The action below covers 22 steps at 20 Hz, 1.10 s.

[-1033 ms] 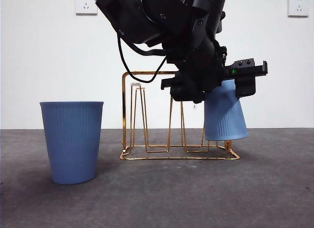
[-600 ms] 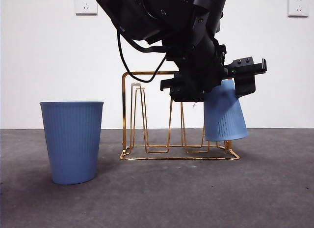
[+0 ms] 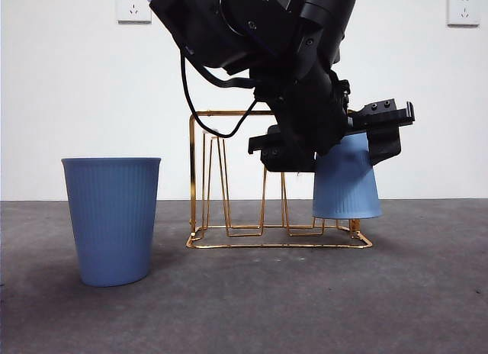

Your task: Pick up cup 1,put cup 1 in the cup rack,pick up cup 2,put cup 2 in the cup rack

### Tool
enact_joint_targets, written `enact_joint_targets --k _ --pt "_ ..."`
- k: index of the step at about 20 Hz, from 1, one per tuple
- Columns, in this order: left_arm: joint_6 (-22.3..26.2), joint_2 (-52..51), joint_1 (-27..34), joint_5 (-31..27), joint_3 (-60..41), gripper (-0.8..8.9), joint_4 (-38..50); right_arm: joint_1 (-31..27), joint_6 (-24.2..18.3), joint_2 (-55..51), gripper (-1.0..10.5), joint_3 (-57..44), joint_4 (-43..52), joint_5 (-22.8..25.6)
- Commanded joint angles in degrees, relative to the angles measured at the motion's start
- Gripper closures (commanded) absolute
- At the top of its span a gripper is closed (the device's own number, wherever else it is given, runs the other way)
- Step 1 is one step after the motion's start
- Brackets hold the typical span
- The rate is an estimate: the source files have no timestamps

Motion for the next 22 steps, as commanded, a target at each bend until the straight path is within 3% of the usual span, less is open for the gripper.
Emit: enact_joint_targets --k 1,9,11,18,22 --pt "-1.8 1.9 -0.3 3.7 -1.4 4.27 -4.9 0.0 -0.6 -0.1 7.6 -0.4 -0.2 0.3" --pt "-3.4 1.9 -0.6 5.1 -1.4 4.2 -8.1 0.0 -0.7 -0.1 7.6 -0.4 -0.5 0.3" --pt "-4.5 1.9 -0.5 5.1 -1.4 3.07 -8.8 0.0 -0.8 -0.1 7.6 -0.4 -0.5 0.3" --pt "-5.6 1.8 -0.5 5.5 -1.4 3.02 -10.6 0.0 -0.9 -0.1 7.6 -0.4 -0.5 0.2" --pt "-6.6 1.2 -1.4 9.6 -1.4 3.02 -15.9 0.0 -1.0 -0.1 7.6 -0.4 -0.4 0.3"
